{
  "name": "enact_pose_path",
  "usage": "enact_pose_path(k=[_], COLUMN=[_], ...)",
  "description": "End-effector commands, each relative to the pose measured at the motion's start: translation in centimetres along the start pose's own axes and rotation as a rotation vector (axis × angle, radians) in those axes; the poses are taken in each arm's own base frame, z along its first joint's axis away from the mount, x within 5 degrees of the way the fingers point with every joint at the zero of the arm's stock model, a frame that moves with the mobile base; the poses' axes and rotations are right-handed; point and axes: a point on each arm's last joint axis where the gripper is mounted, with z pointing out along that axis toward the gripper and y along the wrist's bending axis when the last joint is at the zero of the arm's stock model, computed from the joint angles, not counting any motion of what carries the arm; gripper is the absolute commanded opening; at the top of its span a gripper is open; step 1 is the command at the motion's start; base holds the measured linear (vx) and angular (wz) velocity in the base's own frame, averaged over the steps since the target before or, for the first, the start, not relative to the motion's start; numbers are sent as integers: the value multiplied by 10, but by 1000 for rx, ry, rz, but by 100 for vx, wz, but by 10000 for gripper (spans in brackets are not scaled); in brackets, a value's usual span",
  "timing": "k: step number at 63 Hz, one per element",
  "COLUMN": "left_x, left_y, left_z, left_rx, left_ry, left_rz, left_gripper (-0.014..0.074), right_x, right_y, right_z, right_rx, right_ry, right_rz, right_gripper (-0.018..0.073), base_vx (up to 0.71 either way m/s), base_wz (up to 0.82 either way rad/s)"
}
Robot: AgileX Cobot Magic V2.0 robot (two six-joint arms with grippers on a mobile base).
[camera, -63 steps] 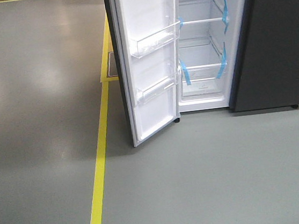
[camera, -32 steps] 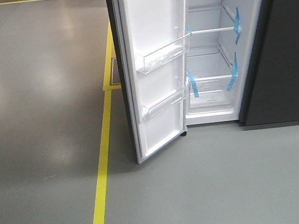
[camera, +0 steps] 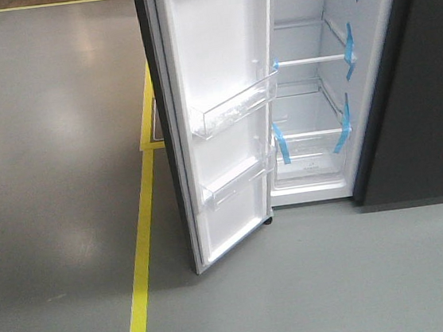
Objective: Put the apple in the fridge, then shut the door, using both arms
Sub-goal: 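Drive up to the refrigerator door, keeping the apple in the right gripper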
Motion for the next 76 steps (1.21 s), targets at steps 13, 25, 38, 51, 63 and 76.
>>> enact_pose_path(k=[13,25,38,51,63,76], left_x=[0,0,0,0,0,0], left_y=[-2,-2,-2,-2,-2,-2], left_z=[0,0,0,0,0,0], left_rx=[21,21,21,21,21,21], left_ry=[-61,-61,-61,-61,-61,-61], left_rz=[-10,-10,-10,-10,-10,-10], left_gripper=[-6,-6,-6,-6,-6,-6], right_x=[-12,-12,-12,-12,-12,-12], right_y=[-1,-1,-1,-1,-1,-1], right_z=[-3,-3,-3,-3,-3,-3], right_rx=[19,19,19,19,19,19], right_ry=[-83,-83,-83,-83,-83,-83], right_rz=[9,9,9,9,9,9], right_gripper=[-6,-6,-6,-6,-6,-6], base_vx=[24,23,23,23,21,18], base_wz=[-5,-4,-3,1,4,3])
